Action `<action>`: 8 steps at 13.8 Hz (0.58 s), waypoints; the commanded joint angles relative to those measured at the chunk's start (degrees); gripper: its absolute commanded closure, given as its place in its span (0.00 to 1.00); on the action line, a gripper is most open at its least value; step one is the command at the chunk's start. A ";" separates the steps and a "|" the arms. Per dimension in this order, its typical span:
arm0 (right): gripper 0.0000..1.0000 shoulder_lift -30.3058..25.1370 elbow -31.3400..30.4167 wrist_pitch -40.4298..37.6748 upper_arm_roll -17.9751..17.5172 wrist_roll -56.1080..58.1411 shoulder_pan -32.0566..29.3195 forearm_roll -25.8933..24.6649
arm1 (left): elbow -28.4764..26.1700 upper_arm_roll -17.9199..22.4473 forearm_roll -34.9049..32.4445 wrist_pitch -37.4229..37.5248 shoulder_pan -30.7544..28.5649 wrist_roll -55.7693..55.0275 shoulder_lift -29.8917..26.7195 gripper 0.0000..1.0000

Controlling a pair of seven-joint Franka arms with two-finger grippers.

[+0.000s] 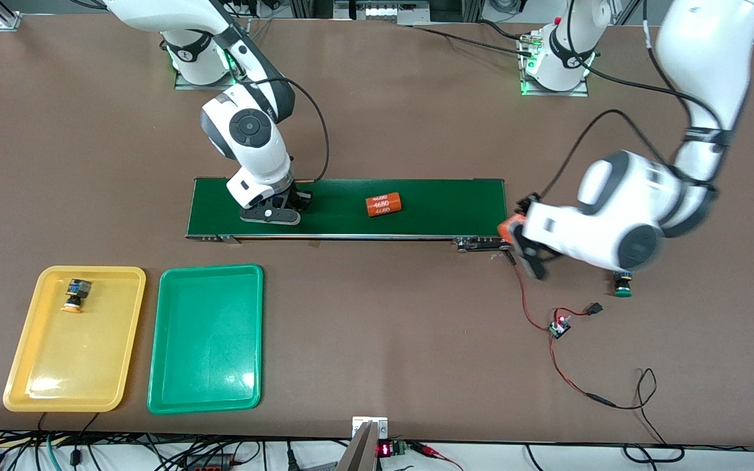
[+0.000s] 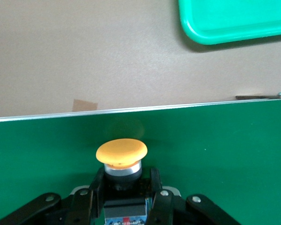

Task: Sort buttons by color to trays
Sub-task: 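Lift the yellow button with the right gripper while the left gripper carries the battery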

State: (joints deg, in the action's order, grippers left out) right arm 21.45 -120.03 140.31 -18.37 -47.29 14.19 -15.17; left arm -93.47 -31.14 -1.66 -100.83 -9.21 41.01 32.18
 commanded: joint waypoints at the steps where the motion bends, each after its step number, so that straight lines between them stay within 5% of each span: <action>1: 0.87 -1.76 0.84 -0.13 -0.35 1.57 -2.84 -1.35 | -7.67 -4.27 -4.83 -8.13 -1.16 5.38 -1.77 0.78; 6: 0.86 -1.86 11.47 -14.52 -0.26 12.81 -9.78 -0.30 | -17.63 -8.84 -12.40 -17.12 -0.81 6.36 -4.06 0.77; 7: 0.86 -1.42 12.79 -15.33 -0.18 15.36 -11.27 0.31 | -17.63 -9.37 -12.66 -17.03 -0.55 6.36 -3.97 0.69; 8: 0.86 -0.46 14.46 -15.68 0.00 19.12 -13.12 1.79 | -17.63 -9.55 -12.67 -17.03 -0.55 6.36 -3.97 0.01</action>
State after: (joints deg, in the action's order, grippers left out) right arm 19.10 -109.20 126.73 -17.89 -33.81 4.18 -15.26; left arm -109.00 -39.86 -13.39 -117.19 -8.90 45.63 31.16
